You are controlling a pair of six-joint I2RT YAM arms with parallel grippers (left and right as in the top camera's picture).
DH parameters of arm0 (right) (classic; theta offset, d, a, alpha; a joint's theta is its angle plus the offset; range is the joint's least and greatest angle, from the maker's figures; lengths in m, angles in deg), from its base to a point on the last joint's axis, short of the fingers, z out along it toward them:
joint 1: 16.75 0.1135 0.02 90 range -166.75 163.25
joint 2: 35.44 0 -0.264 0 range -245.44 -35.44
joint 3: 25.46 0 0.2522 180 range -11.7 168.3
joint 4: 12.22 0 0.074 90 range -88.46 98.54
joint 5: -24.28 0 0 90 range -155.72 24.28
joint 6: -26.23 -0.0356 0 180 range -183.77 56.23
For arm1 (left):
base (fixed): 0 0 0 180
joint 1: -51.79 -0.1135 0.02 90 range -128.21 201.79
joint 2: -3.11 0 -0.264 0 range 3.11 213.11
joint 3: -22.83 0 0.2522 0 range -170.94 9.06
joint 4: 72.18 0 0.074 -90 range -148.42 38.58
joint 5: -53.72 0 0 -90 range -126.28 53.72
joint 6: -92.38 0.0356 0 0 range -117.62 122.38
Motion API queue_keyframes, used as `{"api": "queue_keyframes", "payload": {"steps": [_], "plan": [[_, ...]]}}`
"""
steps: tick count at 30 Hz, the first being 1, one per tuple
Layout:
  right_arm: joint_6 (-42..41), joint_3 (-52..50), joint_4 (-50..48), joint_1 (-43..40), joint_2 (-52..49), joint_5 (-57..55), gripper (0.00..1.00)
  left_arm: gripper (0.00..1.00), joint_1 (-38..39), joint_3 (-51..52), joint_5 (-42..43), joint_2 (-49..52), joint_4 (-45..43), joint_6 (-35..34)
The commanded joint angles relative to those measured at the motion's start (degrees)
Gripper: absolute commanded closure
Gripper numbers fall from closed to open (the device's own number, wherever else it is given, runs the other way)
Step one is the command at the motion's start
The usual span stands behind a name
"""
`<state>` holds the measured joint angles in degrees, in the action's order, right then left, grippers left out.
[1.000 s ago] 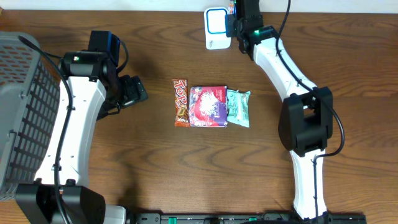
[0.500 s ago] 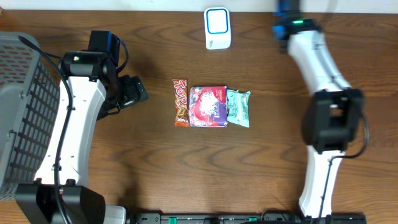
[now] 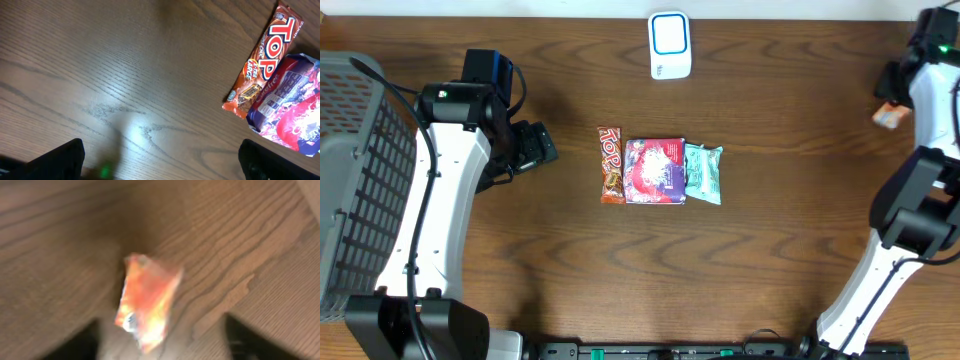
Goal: Scan the item barcode
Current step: 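Carry the orange pack to the right edge and release it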
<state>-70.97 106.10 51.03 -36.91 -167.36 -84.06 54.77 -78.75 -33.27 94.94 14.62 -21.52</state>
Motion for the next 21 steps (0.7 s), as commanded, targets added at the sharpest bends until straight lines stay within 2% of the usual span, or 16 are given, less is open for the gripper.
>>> {"api": "queue_keyframes", "payload": {"steps": [1, 7, 15, 18, 21], "plan": [[-1.1, 0.9, 1.2, -1.0, 1.5, 6.4, 0.01, 0.02, -0.1, 0.1, -0.7, 0.3, 0.0, 0.8], [2.5, 0.9, 4.1, -0.1, 1.5, 24.7, 0.01, 0.02, -0.1, 0.1, -0.7, 0.3, 0.0, 0.8], [4.8, 0.9, 12.7, 6.6, 1.5, 52.4, 0.02, 0.02, -0.1, 0.1, -0.7, 0.3, 0.0, 0.8], [6.7, 0.9, 19.0, 10.1, 1.5, 53.4, 0.05, 0.02, -0.1, 0.1, -0.7, 0.3, 0.0, 0.8], [10.7, 0.6, 26.7, 14.7, 1.5, 49.8, 0.05, 0.02, -0.1, 0.1, -0.7, 0.3, 0.0, 0.8]]}}
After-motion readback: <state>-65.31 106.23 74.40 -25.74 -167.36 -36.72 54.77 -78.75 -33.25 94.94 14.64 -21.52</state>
